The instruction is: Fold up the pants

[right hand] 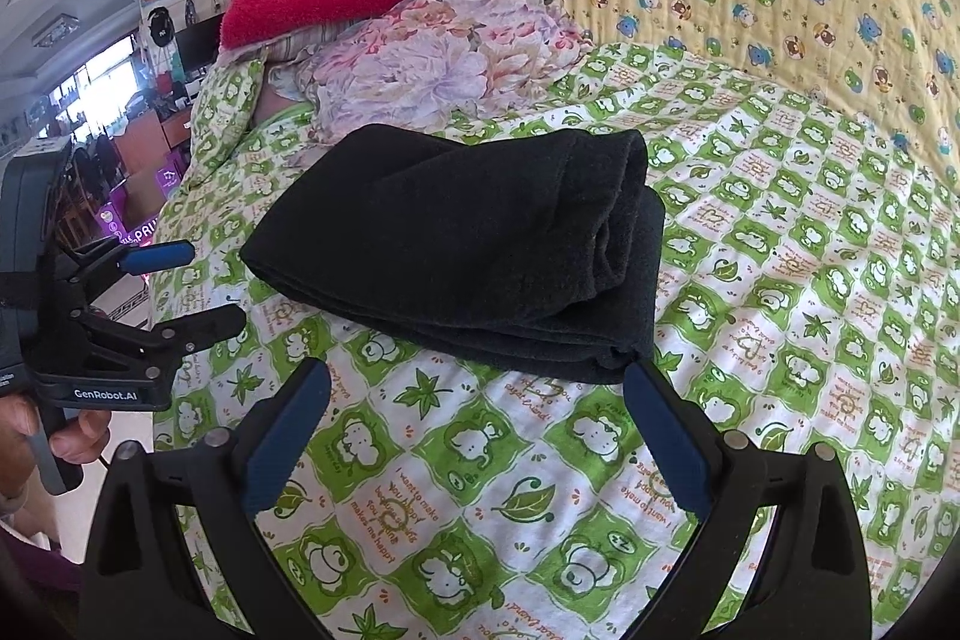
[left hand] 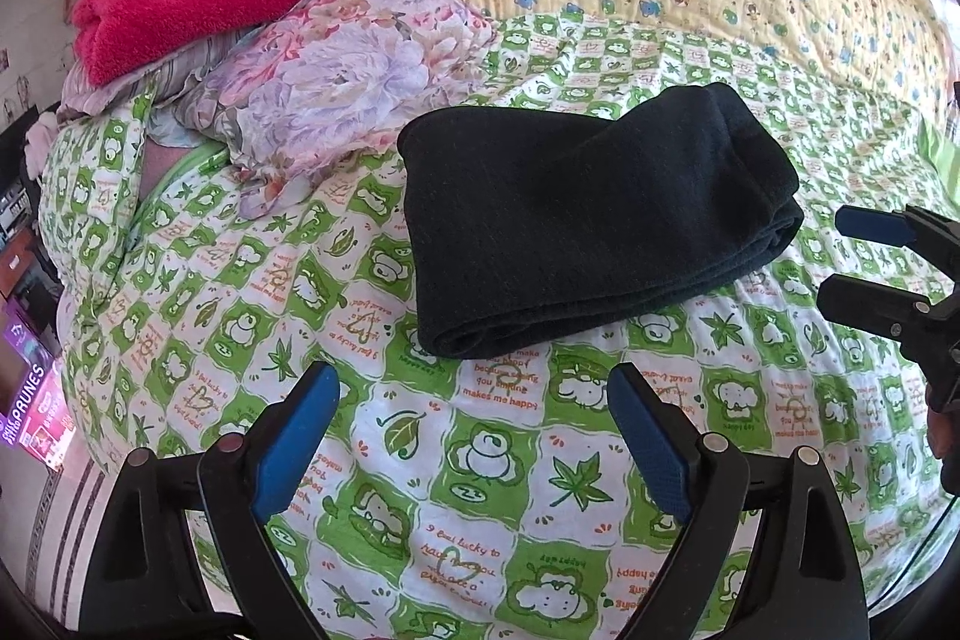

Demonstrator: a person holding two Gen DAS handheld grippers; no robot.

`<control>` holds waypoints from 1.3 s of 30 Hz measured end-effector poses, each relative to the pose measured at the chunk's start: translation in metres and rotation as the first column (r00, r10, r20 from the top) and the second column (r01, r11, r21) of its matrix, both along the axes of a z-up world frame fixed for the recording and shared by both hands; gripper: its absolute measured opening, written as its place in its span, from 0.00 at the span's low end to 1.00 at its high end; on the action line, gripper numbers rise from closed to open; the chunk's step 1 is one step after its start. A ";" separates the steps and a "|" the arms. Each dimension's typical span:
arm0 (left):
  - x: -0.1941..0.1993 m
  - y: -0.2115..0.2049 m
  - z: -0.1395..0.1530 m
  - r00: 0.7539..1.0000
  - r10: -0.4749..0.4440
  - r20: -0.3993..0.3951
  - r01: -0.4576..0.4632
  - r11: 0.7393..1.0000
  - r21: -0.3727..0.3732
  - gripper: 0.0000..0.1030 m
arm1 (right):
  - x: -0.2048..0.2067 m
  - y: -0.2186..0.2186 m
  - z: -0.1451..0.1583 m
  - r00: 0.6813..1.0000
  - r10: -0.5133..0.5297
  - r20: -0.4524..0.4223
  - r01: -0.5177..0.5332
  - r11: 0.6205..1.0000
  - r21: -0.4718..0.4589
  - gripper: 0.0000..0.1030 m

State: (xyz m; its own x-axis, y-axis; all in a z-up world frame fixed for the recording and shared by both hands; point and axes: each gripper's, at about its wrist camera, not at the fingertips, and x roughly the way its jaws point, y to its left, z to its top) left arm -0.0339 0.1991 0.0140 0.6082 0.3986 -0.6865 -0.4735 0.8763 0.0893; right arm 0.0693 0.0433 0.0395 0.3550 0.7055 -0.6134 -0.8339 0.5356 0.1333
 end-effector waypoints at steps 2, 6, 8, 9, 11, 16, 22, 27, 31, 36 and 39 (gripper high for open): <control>0.001 0.000 -0.002 1.000 0.000 -0.002 0.000 1.000 -0.001 0.89 | -0.001 0.001 0.000 1.000 0.001 0.011 -0.001 1.000 0.001 0.95; 0.002 0.001 -0.003 1.000 0.006 0.009 -0.006 1.000 -0.004 0.89 | -0.002 0.004 0.000 1.000 0.007 0.029 -0.007 1.000 -0.007 0.95; 0.002 0.002 -0.004 1.000 0.007 0.010 -0.007 1.000 -0.003 0.89 | -0.002 0.005 -0.001 0.999 0.008 0.033 -0.008 1.000 -0.010 0.95; 0.002 0.002 -0.003 1.000 0.008 0.010 -0.008 1.000 -0.002 0.89 | -0.001 0.006 -0.001 0.999 0.010 0.035 -0.009 1.000 -0.010 0.95; 0.003 0.003 -0.004 1.000 0.009 0.012 -0.009 1.000 -0.001 0.89 | -0.001 0.007 -0.001 0.999 0.011 0.035 -0.011 1.000 -0.010 0.95; 0.004 0.005 -0.004 1.000 0.009 0.011 -0.009 1.000 0.000 0.89 | 0.001 0.011 -0.002 0.999 0.014 0.034 -0.014 1.000 -0.014 0.95; 0.008 0.008 -0.004 1.000 0.007 0.009 -0.007 1.000 -0.003 0.89 | 0.002 0.013 -0.003 0.999 0.020 0.031 -0.020 1.000 -0.012 0.95; 0.008 0.008 -0.004 1.000 0.007 0.009 -0.007 1.000 -0.003 0.89 | 0.003 0.014 -0.003 0.999 0.022 0.031 -0.022 1.000 -0.012 0.95; 0.009 0.010 -0.005 1.000 0.008 0.010 -0.008 1.000 -0.002 0.89 | 0.005 0.015 -0.004 0.999 0.021 0.025 -0.021 1.000 -0.008 0.95; 0.010 0.011 -0.004 1.000 0.005 0.010 -0.005 1.000 -0.004 0.89 | 0.007 0.016 -0.004 1.000 0.018 0.020 -0.018 1.000 -0.001 0.95; 0.011 0.011 -0.004 1.000 0.005 0.011 -0.005 1.000 -0.004 0.89 | 0.007 0.016 -0.004 1.000 0.017 0.021 -0.017 1.000 -0.003 0.95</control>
